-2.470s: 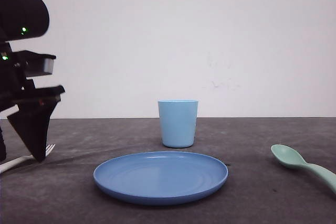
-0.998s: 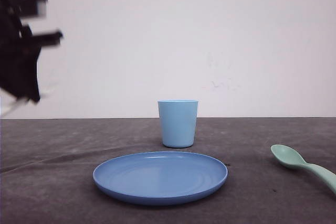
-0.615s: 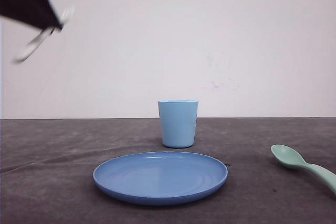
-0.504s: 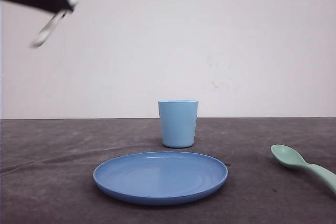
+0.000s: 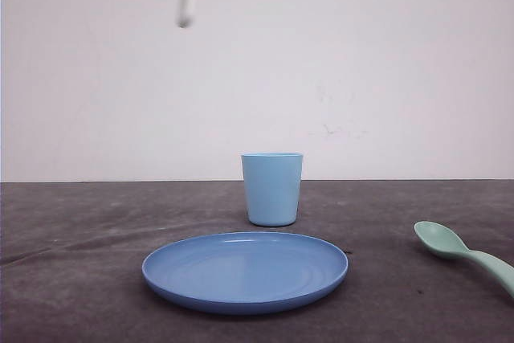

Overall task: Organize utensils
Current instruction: 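Lift the fork with the left gripper and carry it over the cup, then release the fork into the light-blue cup and raise the left gripper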

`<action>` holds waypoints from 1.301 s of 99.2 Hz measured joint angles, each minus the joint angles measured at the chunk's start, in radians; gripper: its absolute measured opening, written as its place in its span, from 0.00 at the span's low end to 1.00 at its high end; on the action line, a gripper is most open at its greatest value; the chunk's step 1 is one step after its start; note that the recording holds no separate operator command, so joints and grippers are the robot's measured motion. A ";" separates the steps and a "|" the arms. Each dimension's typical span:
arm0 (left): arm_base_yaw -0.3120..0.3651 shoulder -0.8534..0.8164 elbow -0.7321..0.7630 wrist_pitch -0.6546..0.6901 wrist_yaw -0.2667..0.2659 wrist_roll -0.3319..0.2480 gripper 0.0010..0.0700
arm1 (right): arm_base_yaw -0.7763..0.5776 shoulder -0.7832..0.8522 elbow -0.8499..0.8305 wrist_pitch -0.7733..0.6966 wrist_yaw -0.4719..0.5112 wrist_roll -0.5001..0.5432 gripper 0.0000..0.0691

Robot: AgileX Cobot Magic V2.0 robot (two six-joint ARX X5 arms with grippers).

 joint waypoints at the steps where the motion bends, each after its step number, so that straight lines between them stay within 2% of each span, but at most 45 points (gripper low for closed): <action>1: -0.003 0.010 0.000 0.014 0.000 0.000 0.05 | 0.000 0.000 0.000 0.000 0.000 0.000 0.96; 18: -0.032 0.200 0.000 0.260 0.001 0.002 0.05 | 0.000 0.000 0.000 0.000 0.000 0.000 0.96; 33: -0.041 0.361 0.000 0.449 0.000 0.027 0.05 | 0.000 0.000 0.000 0.000 0.000 0.000 0.96; 53: -0.050 0.533 0.001 0.622 0.000 0.035 0.05 | 0.000 0.000 0.000 -0.005 0.000 0.000 0.96; 82: -0.058 0.678 0.041 0.629 0.000 0.043 0.05 | 0.000 0.000 0.000 -0.006 0.000 0.001 0.96; 102: -0.059 0.691 0.041 0.530 0.000 0.043 0.05 | 0.000 0.000 0.000 -0.010 0.000 0.001 0.96; 116: -0.059 0.691 0.041 0.509 0.000 0.048 0.05 | 0.000 0.000 0.000 -0.011 0.000 0.001 0.96; 122: -0.059 0.691 0.041 0.509 0.000 0.048 0.08 | 0.000 0.000 0.000 -0.012 0.000 0.001 0.96; 129: -0.059 0.691 0.041 0.509 0.000 0.050 0.18 | 0.000 0.000 0.000 -0.012 0.000 0.001 0.96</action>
